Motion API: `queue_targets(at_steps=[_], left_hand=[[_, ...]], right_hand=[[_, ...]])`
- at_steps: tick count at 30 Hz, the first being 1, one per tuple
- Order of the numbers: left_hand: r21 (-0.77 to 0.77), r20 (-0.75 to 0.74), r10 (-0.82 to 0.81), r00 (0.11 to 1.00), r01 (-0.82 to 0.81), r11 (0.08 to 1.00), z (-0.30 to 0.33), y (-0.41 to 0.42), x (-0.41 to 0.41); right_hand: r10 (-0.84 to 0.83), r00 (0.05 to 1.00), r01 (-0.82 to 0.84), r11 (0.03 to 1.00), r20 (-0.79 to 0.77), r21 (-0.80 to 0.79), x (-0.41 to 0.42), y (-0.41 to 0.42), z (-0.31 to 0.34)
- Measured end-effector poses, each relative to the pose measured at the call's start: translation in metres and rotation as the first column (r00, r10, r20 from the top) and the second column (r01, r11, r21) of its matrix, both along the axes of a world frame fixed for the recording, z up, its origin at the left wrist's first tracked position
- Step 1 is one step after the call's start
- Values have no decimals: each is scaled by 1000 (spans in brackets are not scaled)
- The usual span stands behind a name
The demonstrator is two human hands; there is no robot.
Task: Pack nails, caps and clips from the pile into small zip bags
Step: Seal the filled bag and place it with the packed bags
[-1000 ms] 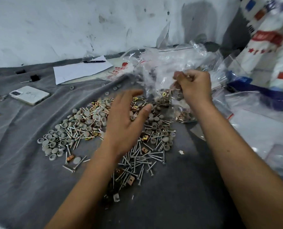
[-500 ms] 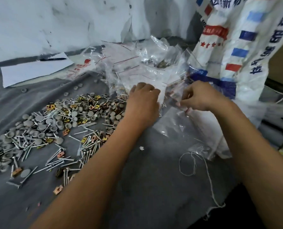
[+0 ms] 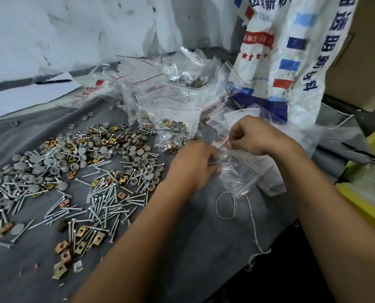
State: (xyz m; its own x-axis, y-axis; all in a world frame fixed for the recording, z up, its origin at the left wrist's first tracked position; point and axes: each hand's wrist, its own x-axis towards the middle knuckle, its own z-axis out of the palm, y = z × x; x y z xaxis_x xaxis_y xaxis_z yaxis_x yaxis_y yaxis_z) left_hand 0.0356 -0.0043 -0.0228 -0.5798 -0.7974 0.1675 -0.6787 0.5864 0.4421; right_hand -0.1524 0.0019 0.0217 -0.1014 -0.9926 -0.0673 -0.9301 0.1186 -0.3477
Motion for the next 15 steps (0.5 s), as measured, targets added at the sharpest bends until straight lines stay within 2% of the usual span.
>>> queue_targets(at_steps=[3,6,8,10,11,12,13,14,15], left_hand=[[-13,-67,113,991,-115,993,3,2,0],[-82,-78,148,986,-154,985,2,4,-1],[-96,-103,150,983,-160,982,1,4,-2],[-37,-250,155,956,-169,985,1,4,-2],[33,-376,180,909,-181,983,5,5,-1],[158,-514,230,826,-172,972,9,6,0],[336,-645,314,696,-111,935,16,7,4],[517,-728,433,532,11,856,24,6,9],[640,-741,544,393,171,749,30,5,17]], right_hand=[[-61,993,82,976,103,-203,-6,-3,3],[-81,958,191,894,273,-405,-7,-3,12],[-28,938,199,858,345,-474,-3,-3,20],[60,857,216,860,511,-463,8,-1,29],[114,778,216,875,618,-433,14,1,33],[167,668,194,901,725,-387,21,3,38],[214,542,147,928,813,-343,29,6,41],[245,395,88,949,885,-302,38,9,42],[242,245,42,965,939,-260,46,10,41]])
